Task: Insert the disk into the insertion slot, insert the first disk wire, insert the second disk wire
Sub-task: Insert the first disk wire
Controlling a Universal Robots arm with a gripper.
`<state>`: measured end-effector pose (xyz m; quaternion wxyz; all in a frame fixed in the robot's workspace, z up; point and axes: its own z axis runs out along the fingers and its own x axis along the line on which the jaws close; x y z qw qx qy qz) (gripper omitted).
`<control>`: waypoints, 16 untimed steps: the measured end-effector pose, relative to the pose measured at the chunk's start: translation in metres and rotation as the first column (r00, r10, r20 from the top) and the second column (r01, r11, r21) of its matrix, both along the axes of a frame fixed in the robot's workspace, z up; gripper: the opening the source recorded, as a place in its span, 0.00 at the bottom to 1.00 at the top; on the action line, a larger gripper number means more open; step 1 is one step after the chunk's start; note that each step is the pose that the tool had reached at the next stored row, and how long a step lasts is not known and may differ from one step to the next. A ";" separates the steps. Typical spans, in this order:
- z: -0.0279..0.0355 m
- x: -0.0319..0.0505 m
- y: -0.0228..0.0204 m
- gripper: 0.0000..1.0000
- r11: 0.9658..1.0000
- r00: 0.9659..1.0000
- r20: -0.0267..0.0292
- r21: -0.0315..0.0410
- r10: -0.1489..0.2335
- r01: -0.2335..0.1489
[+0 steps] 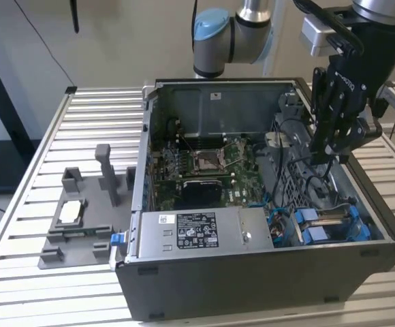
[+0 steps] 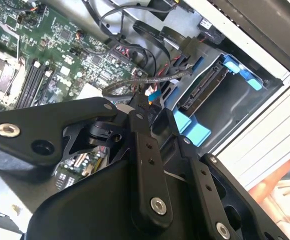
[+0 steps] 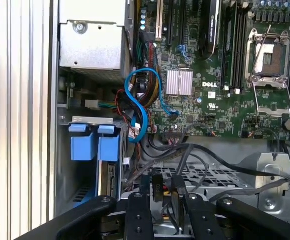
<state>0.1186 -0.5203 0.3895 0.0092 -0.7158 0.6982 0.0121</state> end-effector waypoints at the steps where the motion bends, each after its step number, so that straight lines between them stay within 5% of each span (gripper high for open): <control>1: 0.0000 0.0000 0.0000 0.31 1.000 1.000 0.000 0.000 0.000 0.000; 16: 0.0001 -0.0025 0.0000 0.29 1.000 1.000 0.000 0.000 0.000 0.000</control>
